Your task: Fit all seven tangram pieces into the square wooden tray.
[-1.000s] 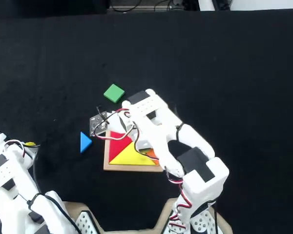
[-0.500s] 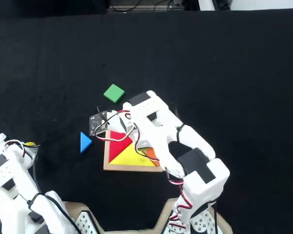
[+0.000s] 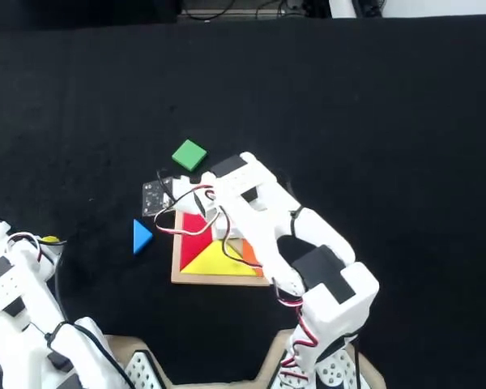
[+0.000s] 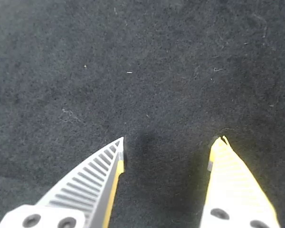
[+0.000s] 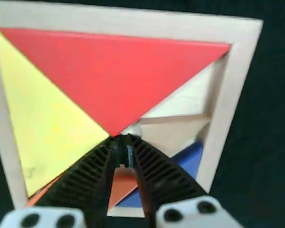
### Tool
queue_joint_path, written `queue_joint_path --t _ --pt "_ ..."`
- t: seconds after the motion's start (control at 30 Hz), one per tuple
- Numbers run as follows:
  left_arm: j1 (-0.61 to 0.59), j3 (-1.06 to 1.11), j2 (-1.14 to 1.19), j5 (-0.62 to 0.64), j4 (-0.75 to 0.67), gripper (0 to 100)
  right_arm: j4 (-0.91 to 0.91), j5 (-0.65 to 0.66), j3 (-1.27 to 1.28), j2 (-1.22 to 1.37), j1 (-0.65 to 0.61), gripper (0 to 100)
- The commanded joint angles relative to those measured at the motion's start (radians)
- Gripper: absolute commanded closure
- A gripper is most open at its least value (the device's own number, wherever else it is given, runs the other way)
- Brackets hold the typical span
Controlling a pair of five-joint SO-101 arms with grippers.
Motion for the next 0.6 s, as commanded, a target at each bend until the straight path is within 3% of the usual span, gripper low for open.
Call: queue_joint_path --t 0.0,0.3,0.57 --pt "0.016 -0.004 -0.011 0.002 -0.018 72 -0.041 -0.015 -0.016 -0.004 -0.014 98.8" --pt "0.016 -0.004 -0.011 0.002 -0.018 72 -0.138 -0.118 -0.016 -0.012 -0.017 98.8" --pt "0.016 -0.004 -0.011 0.002 -0.018 72 -0.014 -0.118 -0.051 -0.148 -0.012 98.8"
